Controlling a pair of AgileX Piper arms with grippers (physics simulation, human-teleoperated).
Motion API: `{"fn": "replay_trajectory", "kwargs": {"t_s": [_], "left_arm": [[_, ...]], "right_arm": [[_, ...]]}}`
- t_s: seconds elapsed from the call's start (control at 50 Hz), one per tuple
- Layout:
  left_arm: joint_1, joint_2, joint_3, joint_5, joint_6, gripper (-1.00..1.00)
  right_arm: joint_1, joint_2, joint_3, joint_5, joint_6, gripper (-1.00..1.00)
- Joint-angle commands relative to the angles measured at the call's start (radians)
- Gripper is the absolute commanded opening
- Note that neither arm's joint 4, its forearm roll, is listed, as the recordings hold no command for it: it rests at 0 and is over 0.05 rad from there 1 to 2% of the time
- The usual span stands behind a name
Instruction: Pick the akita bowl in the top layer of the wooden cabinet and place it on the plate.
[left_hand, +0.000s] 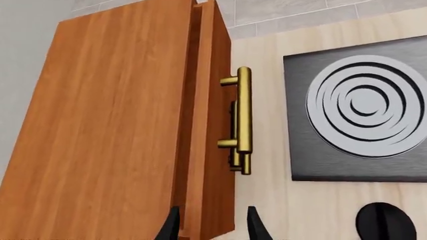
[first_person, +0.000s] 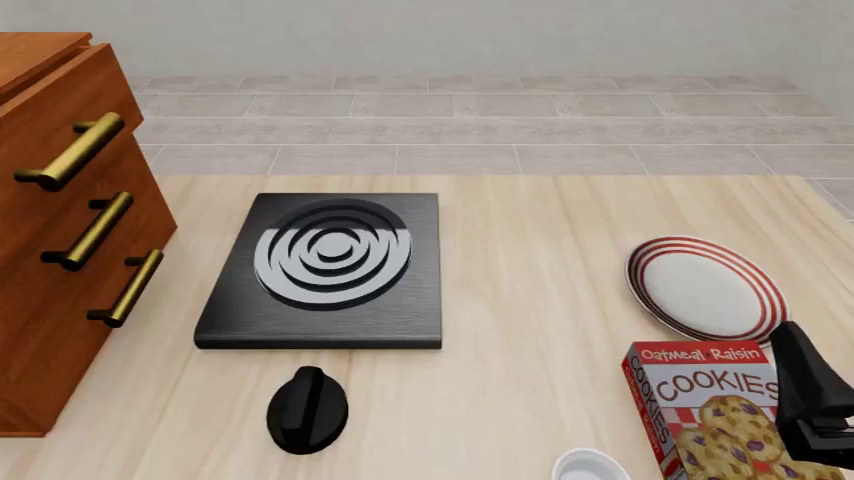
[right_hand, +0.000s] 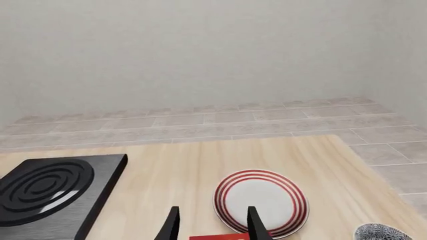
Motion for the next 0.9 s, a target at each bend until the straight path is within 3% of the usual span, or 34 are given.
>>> {"fn": "replay_trajectory", "kwargs": {"t_s": [0.02,0.54,0.7,0.8,0.9], "left_arm": [[0.016,-0.002,0.045,-0.024,0.0,1.0],[0.037,0.008,0.164,-0.097,-0.015,1.0],[-0.023,0.026,0.171,-0.079,-0.093,1.0],[-0.089,0.046,0.179,-0.063,-0.197,1.0],[-0.115,0.052,0.191,-0.067,-0.232,1.0]], "right_arm": [[0.0,0.0,0.0,-0.001,0.002,1.0],[0.002,0.004,0.0,-0.002,0.001,1.0],[0.002,0.0,0.0,0.003,0.003,1.0],[0.002,0.001,0.0,0.002,0.003,1.0],[0.002,0.0,-0.001,0.004,0.003,1.0]]}}
